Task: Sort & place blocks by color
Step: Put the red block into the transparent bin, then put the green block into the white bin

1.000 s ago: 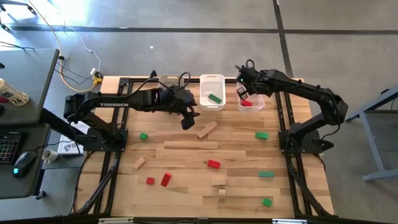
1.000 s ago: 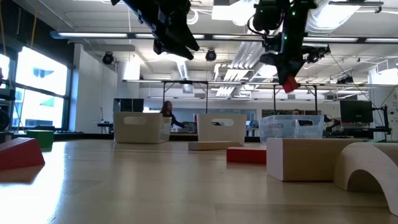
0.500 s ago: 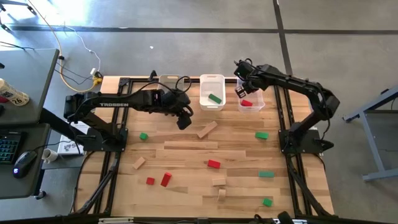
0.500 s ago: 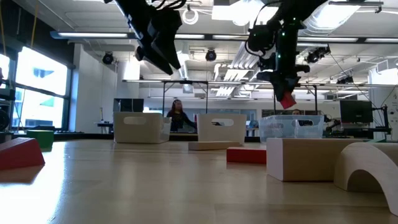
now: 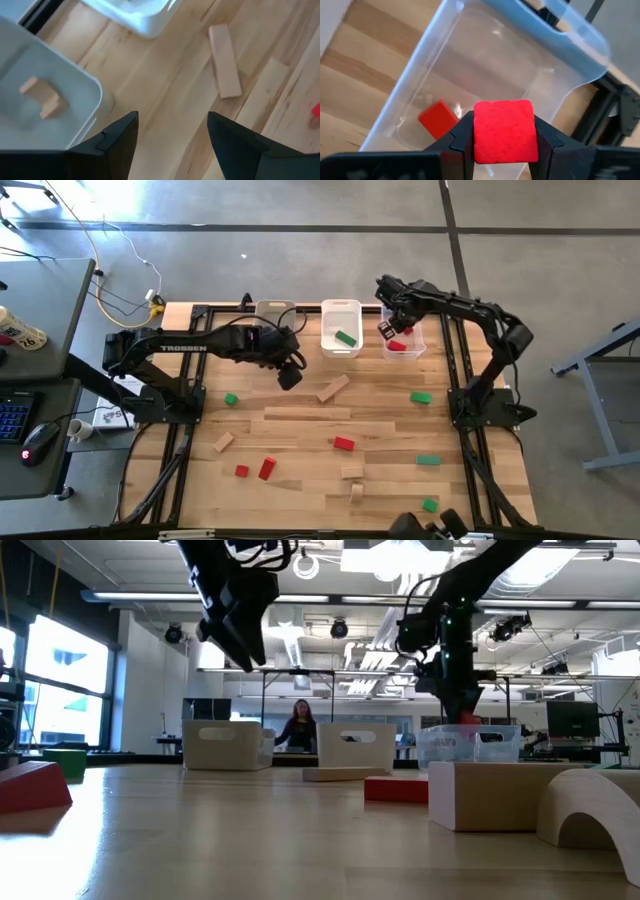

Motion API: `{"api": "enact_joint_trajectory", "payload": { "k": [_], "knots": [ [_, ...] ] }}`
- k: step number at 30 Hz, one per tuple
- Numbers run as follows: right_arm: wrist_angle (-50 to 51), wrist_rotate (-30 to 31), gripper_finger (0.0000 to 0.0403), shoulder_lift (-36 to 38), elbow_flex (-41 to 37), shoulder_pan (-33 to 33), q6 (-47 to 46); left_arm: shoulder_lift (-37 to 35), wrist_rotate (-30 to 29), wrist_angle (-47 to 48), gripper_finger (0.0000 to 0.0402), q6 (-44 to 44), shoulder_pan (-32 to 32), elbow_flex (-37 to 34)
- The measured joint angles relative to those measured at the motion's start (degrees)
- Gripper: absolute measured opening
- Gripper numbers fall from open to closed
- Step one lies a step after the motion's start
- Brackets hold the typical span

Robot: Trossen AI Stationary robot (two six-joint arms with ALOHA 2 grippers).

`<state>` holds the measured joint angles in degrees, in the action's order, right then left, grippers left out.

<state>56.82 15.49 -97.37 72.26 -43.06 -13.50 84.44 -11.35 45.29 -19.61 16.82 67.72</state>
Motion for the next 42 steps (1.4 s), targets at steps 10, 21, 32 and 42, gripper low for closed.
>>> {"api": "enact_joint_trajectory", "payload": {
  "k": [10, 21, 32, 42],
  "knots": [
    [-1.01, -4.73, 0.0103, -4.25, -0.01, -1.96, 2.08, -0.02, 0.15, 9.59, 0.0225, -6.90, -1.11, 0.00],
    [-1.31, -6.96, 0.0131, -5.41, 0.00, -1.95, 2.05, -0.07, 0.88, 16.39, 0.0225, -13.43, -5.34, -4.78],
    [0.92, -6.96, 0.0207, -5.17, -0.01, -1.86, 0.77, -0.07, 0.81, 20.14, 0.0225, -13.90, -7.56, -6.91],
    [1.55, -6.63, 0.0192, 1.19, -0.01, -0.56, -0.69, -0.31, -0.26, 29.57, 0.0225, -15.70, -7.41, -6.93]
  ]
}}
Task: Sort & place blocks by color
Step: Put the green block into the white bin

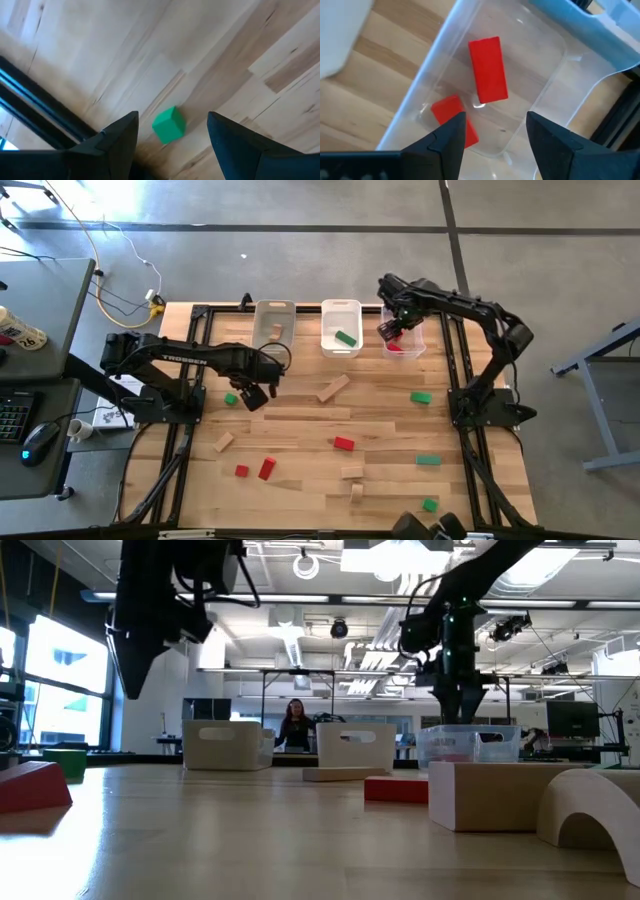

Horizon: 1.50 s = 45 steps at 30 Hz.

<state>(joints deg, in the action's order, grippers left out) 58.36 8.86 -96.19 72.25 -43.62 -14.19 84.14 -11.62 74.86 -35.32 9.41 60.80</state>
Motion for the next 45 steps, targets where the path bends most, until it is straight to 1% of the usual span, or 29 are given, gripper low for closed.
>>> {"api": "enact_joint_trajectory", "payload": {
  "k": [6, 9, 14, 18, 21, 24, 31, 37, 45],
  "knots": [
    [0.12, -0.03, 0.0192, 4.11, 0.01, 0.61, -0.99, -0.88, -0.85, 2.58, 0.0225, -0.49, 0.16, -0.40],
    [0.14, -0.04, 0.0192, 5.93, 0.00, 0.62, -1.51, -3.24, -0.47, 2.59, 0.0225, -1.41, 1.33, -3.09],
    [0.11, -0.03, 0.0193, 7.55, 0.01, 0.66, -2.46, -9.06, 3.84, 1.13, 0.0225, -6.40, 4.32, -8.48],
    [0.11, -0.07, 0.0193, 7.70, 0.02, 0.66, -2.43, -12.46, 5.24, -0.71, 0.0225, -12.46, 5.61, -11.44],
    [0.09, -0.07, 0.0193, 7.70, 0.00, 0.66, -2.46, -14.19, 6.38, -2.22, 0.0225, -15.44, 6.02, -13.59],
    [0.09, -0.07, 0.0193, 7.70, 0.01, 0.66, -2.78, -14.63, 7.16, -4.70, 0.0225, -17.63, 6.00, -15.65],
    [0.09, -0.35, 0.0193, 7.70, 0.01, 0.66, -3.81, -14.71, 8.78, -12.38, 0.0225, -19.70, 5.99, -21.51],
    [0.07, -0.48, 0.0193, 7.70, 0.00, 0.66, -3.97, -14.71, 9.09, -14.07, 0.0225, -21.52, 5.99, -24.65],
    [0.07, -0.54, 0.0193, 7.70, 0.02, 0.66, -5.32, -14.70, 10.12, -20.24, 0.0225, -21.58, 5.99, -28.08]
  ]
}}
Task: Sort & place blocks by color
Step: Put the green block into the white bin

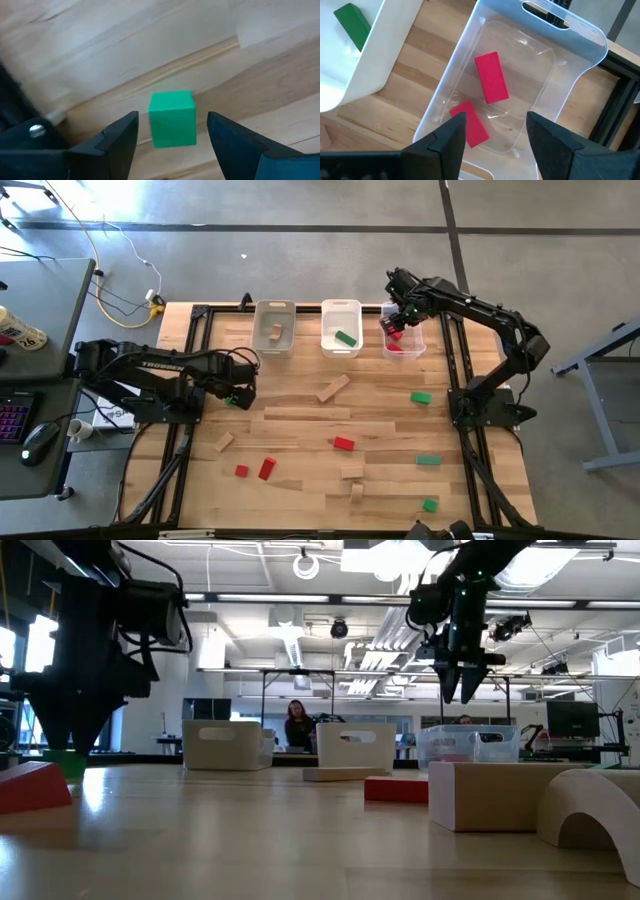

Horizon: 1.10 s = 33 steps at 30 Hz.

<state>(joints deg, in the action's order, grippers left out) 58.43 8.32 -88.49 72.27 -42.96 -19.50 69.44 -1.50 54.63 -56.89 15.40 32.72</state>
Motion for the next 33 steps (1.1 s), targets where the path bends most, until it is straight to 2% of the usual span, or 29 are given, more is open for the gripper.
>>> {"api": "enact_joint_trajectory", "payload": {
  "k": [7, 16, 25, 33],
  "knots": [
    [0.02, -1.48, 0.0193, 0.00, -0.02, 0.00, -0.17, 0.03, 0.00, -2.51, 0.0214, -0.01, 0.00, -3.24],
    [0.02, -2.13, 0.0193, 0.04, 0.00, 2.83, -2.48, -0.08, 0.86, -6.68, 0.0102, 5.08, 0.02, -4.22],
    [0.02, -1.27, 0.0193, 0.04, -0.01, 7.91, -6.18, 0.03, 5.52, -19.66, 0.0102, 10.46, 0.32, -2.16],
    [1.30, -1.30, 0.0193, 0.07, 0.00, 11.95, -10.46, 0.03, 6.73, -30.04, 0.0102, 17.64, 5.38, 3.55]
  ]
}}
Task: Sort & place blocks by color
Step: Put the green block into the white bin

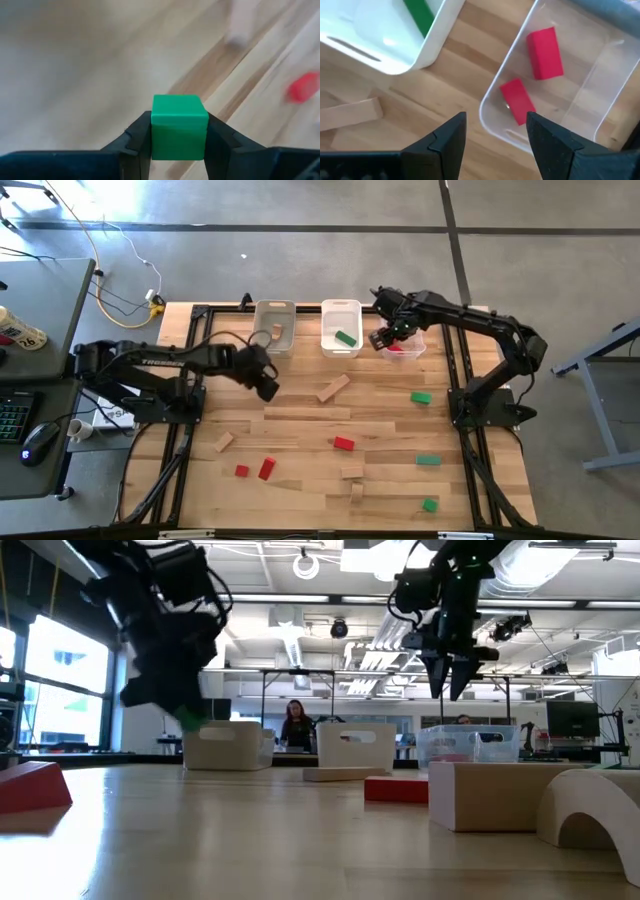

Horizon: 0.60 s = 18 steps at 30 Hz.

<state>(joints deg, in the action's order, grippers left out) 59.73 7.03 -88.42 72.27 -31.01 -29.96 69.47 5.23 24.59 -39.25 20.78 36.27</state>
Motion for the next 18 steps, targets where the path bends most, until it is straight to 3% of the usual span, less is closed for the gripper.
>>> {"api": "enact_joint_trajectory", "payload": {
  "k": [10, 18],
  "knots": [
    [0.60, -0.65, 0.0193, 0.02, -0.02, 5.28, -4.52, -0.04, 7.78, -11.34, 0.0102, 7.41, 10.43, 4.82],
    [-3.68, -5.83, 0.0193, 0.02, -0.02, 9.67, -6.19, -0.04, 15.68, -16.57, 0.0102, 12.39, 16.20, 5.73]
  ]
}}
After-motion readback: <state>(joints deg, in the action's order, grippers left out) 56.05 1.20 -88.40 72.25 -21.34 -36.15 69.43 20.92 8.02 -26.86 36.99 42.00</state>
